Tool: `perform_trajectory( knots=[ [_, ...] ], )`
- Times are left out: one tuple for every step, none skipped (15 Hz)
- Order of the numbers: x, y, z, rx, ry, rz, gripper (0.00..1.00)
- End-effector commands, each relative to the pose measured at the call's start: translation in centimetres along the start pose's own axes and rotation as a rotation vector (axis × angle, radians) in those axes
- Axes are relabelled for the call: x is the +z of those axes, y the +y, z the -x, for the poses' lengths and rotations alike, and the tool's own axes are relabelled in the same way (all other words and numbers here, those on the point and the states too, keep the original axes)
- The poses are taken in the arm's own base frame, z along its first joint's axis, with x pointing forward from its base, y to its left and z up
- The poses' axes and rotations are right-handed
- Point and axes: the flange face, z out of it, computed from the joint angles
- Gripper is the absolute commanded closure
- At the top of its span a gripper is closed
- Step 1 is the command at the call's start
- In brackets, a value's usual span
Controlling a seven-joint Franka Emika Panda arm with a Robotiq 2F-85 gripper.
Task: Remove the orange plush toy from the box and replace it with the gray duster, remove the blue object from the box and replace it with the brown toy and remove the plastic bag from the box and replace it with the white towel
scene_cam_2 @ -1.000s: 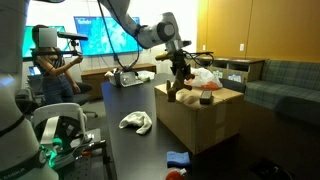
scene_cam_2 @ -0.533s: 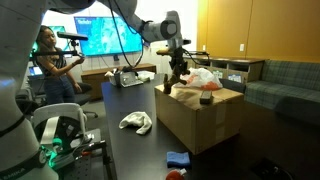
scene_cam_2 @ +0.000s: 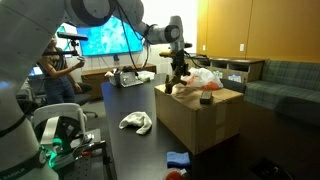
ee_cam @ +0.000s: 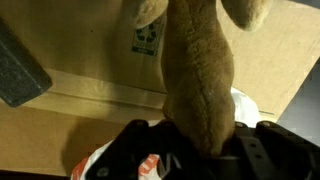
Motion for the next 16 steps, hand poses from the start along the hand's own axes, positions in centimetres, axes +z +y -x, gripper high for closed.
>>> perform_trajectory(
  knots=[
    [0.5,1.3,-2.0,0.045,0.009,0.006,0.97],
    [1.1,1.8,-2.3,0.055,0.009,0.013,0.97],
    [1.3,2.2,-2.4,0.062,0.006,0.021,0.97],
    [1.5,2.6,-2.5,0.070,0.004,0.030,0.65],
    [1.5,2.9,-2.5,0.076,-0.004,0.039,0.63],
    [1.5,3.2,-2.5,0.077,-0.010,0.045,0.57],
    [1.5,3.4,-2.3,0.078,-0.021,0.054,0.50],
    [1.4,3.5,-2.2,0.071,-0.031,0.059,0.41],
    [1.1,3.5,-2.0,0.059,-0.046,0.059,0.34],
    [0.9,3.5,-1.8,0.055,-0.053,0.063,0.25],
    [0.6,3.5,-1.7,0.062,-0.058,0.074,0.19],
    [0.3,3.6,-1.6,0.061,-0.063,0.079,0.10],
    [0.0,3.8,-1.4,0.064,-0.062,0.091,0.04],
    [-0.4,3.9,-1.4,0.065,-0.061,0.103,0.01],
    [-1.0,4.0,-1.3,0.062,-0.058,0.114,0.00],
    [-1.5,4.2,-1.3,0.061,-0.051,0.128,0.00]
  ],
)
